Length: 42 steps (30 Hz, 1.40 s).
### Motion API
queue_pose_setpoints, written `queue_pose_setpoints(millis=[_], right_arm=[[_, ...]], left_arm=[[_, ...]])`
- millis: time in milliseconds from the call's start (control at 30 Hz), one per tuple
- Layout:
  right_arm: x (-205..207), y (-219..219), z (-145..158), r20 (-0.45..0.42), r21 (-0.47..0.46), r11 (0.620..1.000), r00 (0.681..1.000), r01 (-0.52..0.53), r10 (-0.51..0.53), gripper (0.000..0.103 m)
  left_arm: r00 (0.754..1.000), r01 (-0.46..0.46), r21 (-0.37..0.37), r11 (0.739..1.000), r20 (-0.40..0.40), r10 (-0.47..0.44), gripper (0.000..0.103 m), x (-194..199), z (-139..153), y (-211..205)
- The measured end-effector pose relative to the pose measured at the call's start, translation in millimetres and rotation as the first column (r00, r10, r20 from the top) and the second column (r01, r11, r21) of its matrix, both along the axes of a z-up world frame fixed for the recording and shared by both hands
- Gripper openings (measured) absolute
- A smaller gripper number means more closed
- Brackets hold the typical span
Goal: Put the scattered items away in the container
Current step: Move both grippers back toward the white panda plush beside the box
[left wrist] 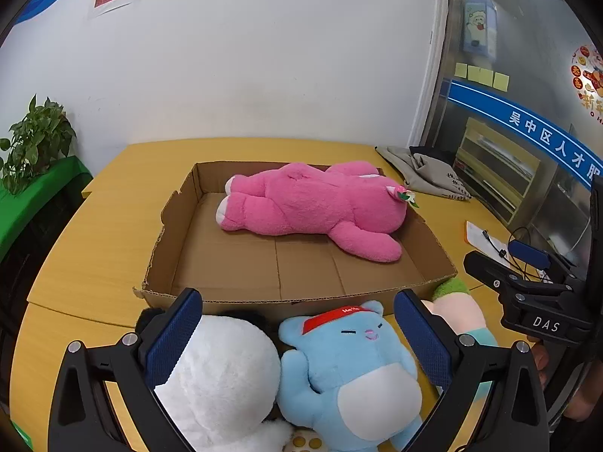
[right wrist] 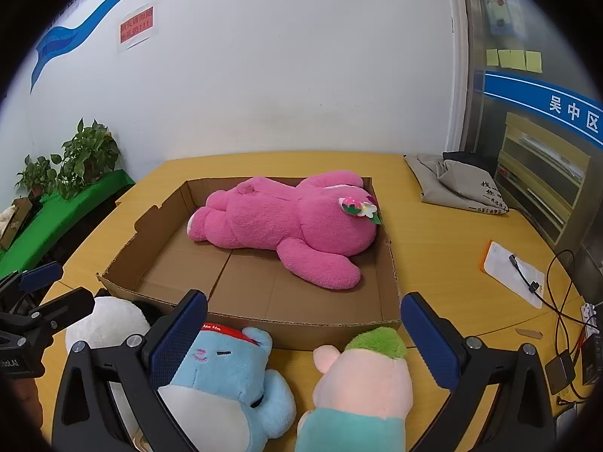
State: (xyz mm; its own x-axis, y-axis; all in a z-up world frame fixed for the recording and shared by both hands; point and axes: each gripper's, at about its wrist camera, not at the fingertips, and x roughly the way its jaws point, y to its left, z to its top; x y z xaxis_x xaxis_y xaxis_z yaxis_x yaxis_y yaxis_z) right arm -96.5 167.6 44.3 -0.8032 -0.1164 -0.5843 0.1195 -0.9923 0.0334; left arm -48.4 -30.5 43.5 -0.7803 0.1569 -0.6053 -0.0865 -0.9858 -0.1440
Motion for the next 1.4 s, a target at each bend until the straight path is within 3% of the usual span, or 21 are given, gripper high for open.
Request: queue_pose_setpoints(millis=[700,1033,1167,1300,1400], right_arm=[[1,-4,-10,0.029,0.002,1.000,1.000,-0.009,0.009,0.103],[17,-31,-21,0.045,-0.016,0.992,0.991,-0.122,0.122,0.103],[26,-54,-33,0.087,-0.057,0.970,0.967,-0.236,0.240,0.103],[45,-90,-42,0.108,-0.104,0.916,0.911,-0.388,0.399,0.103],[57,-119,-50,0.103,-0.115,0.867,0.862,-0.486,0.497,0.103]], left_arm=[[0.999,-0.002,0.002,1.000,0.037,0.001,0.103,3,-10,-16],[0.994,-0.034,0.041,0.999,0.102,0.030,0.103,24,-34,-57],[0.986,-0.065,0.058,0.996,0.155,0.056,0.103,26,-50,-79],[0.979,-0.079,0.115,0.990,0.197,0.055,0.103,18,-71,-101],[0.965,-0.086,0.111,0.990,0.257,0.055,0.103,4,-93,-113]])
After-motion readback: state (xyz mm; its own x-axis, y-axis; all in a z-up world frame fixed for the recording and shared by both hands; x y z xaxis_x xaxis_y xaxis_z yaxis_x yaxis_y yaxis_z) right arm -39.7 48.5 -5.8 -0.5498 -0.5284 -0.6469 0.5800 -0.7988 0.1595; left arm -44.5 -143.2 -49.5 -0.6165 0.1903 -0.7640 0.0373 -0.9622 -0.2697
